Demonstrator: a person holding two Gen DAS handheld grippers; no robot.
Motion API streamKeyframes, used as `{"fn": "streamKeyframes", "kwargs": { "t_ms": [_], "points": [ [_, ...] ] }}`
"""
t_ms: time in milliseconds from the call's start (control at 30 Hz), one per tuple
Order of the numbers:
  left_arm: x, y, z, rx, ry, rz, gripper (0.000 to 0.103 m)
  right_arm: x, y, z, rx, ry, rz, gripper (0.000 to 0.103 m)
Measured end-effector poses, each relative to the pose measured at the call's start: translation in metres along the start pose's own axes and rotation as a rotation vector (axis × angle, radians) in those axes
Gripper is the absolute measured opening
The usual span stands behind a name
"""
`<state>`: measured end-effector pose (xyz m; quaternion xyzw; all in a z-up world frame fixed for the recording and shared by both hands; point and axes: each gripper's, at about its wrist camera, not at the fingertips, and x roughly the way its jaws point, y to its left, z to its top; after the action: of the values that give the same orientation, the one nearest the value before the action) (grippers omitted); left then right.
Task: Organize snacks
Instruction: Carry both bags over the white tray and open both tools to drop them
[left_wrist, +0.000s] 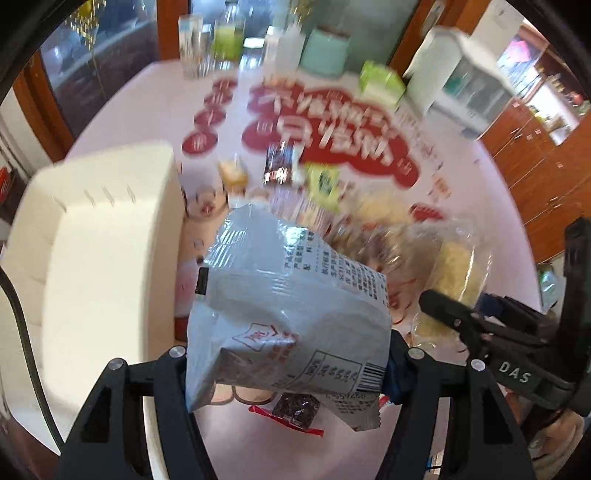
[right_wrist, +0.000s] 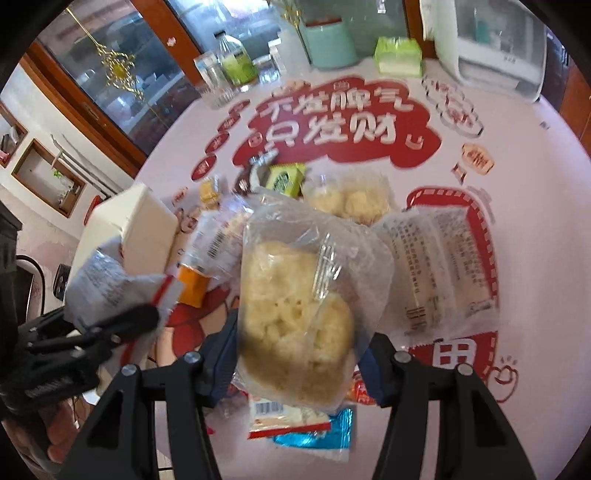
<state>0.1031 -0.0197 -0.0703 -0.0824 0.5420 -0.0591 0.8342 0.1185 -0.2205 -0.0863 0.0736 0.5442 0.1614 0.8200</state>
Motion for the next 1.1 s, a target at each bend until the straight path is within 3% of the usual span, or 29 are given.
{"fn": "streamKeyframes", "kwargs": {
  "t_ms": [200, 400, 600, 833, 1100],
  "points": [
    [-0.063, 0.023, 0.007, 0.068, -0.118, -0.027, 0.067, -0.044, 0.035, 0.002, 0.002, -0.104, -0.035, 0.057],
    [-0.111, 0.071, 0.003, 0.125, -0.195, 0.040, 0.068, -0.068, 0.098, -0.001, 0.018, -0.165, -0.011, 0.057],
    [-0.125, 0.125, -0.005, 0.121, -0.204, 0.127, 0.069, -0.061, 0.166, -0.007, -0.032, -0.137, 0.019, 0.057],
    [-0.123, 0.173, -0.014, 0.116, -0.198, 0.195, 0.071, -0.035, 0.239, -0.019, -0.133, -0.098, -0.004, 0.057],
    [-0.115, 0.216, -0.026, 0.103, -0.166, 0.230, 0.072, -0.001, 0.283, -0.034, -0.178, -0.003, 0.004, 0.057]
  ]
}}
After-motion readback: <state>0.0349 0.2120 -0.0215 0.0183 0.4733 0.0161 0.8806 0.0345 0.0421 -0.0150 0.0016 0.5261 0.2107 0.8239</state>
